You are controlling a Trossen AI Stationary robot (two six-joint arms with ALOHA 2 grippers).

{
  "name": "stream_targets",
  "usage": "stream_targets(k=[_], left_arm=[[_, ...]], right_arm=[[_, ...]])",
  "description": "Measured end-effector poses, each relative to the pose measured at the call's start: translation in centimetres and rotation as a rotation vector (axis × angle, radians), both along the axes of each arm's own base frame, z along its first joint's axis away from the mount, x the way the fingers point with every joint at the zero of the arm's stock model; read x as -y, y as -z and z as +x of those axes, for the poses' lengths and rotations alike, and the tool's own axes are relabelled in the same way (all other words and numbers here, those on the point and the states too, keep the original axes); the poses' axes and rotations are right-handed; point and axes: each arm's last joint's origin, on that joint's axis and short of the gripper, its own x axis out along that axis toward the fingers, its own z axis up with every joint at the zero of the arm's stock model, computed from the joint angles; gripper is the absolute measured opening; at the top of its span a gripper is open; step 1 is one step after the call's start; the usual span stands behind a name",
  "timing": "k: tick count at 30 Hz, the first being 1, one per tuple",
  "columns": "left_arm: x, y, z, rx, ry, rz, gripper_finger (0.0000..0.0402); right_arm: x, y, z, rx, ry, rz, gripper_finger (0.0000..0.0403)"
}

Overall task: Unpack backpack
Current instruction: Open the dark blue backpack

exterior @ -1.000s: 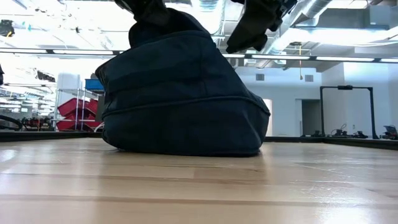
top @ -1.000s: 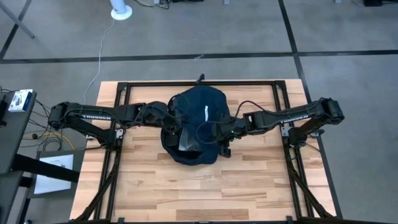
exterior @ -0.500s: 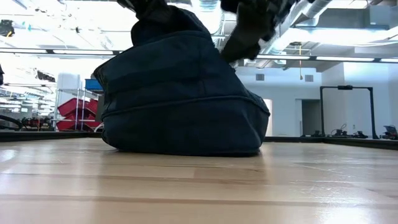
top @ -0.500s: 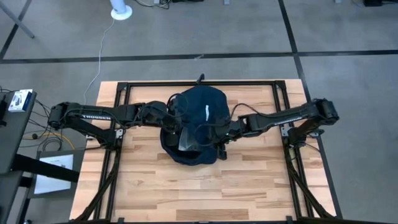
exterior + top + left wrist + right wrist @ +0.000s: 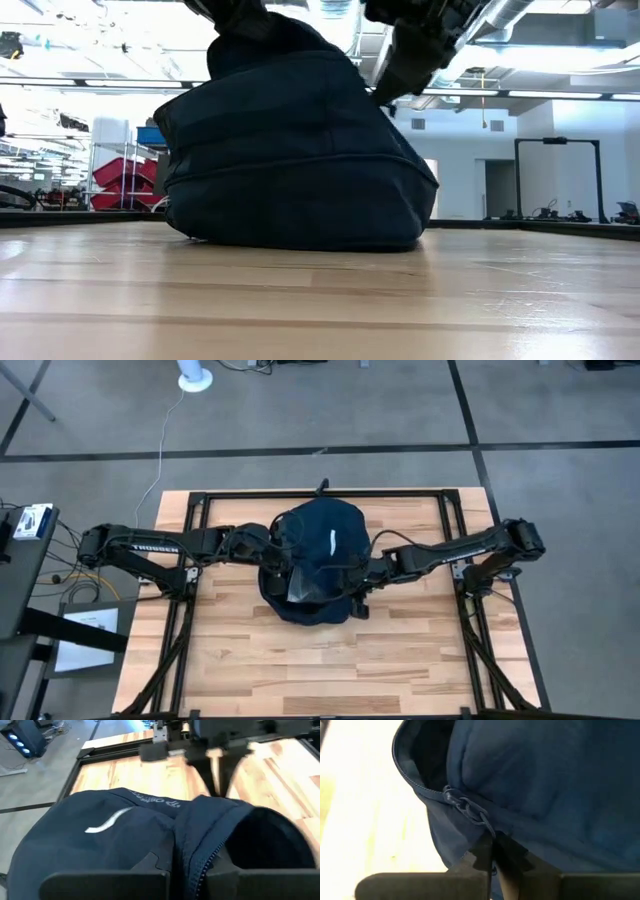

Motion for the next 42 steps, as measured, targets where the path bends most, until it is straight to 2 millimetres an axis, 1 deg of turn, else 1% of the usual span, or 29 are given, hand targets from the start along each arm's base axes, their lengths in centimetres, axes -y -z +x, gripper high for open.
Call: stream_targets(k=[5,12,16,19,22,26,28,31,33,37,40,42], left_arm=[[0.4,-0.3,0.2,0.035,0.068,-0.033,0.0000],[1.0,-0.4,0.0,0.038,0.098,-0.035,0.0000],[1.3,-1.1,-0.5,0.066,0.110,-0.034,0.0000],[1.3,-1.6,-1.0,0.079,0.098,-0.027,0.0000],[0.8,-1.3,-1.1,0.051,0.031,-0.021,0.0000],[0.5,-0.8,-0.8,0.027,-0.029,-0.054,0.0004],[0.6,-0.6,-0.7,0.017,-0.025,-0.060,0.0018],[0.8,-0.3,-0.4,0.006,-0.017,-0.077,0.0052],[0.9,0.2,-0.6,-0.047,-0.027,-0.093,0.0082],[0.8,0.7,-0.8,-0.099,-0.069,-0.108,0.0151],[0.8,0.7,-0.9,-0.101,-0.071,-0.111,0.0198],[0.8,0.3,-1.0,-0.114,-0.062,-0.094,0.0222]], right_arm=[[0.9,-1.0,-1.3,-0.030,0.063,-0.032,0.0002],[2.2,-0.7,-1.9,-0.104,0.123,-0.035,0.0001],[2.8,-0.6,-2.0,-0.110,0.149,-0.032,0.0001],[2.7,-0.9,-1.6,-0.063,0.147,-0.026,0.0000],[2.2,-1.3,-1.0,0.012,0.131,-0.017,0.0000],[1.6,-1.6,-0.8,0.046,0.105,-0.011,0.0000],[1.4,-1.5,-0.9,0.042,0.100,-0.011,0.0000],[1.3,-1.5,-0.9,0.041,0.100,-0.008,0.0000],[1.1,-1.5,-0.9,0.042,0.098,-0.004,0.0000],[0.9,-1.5,-0.9,0.042,0.100,0.005,0.0000],[0.8,-1.5,-0.9,0.042,0.100,0.006,0.0000],[0.8,-1.5,-0.9,0.042,0.102,0.007,0.0000]])
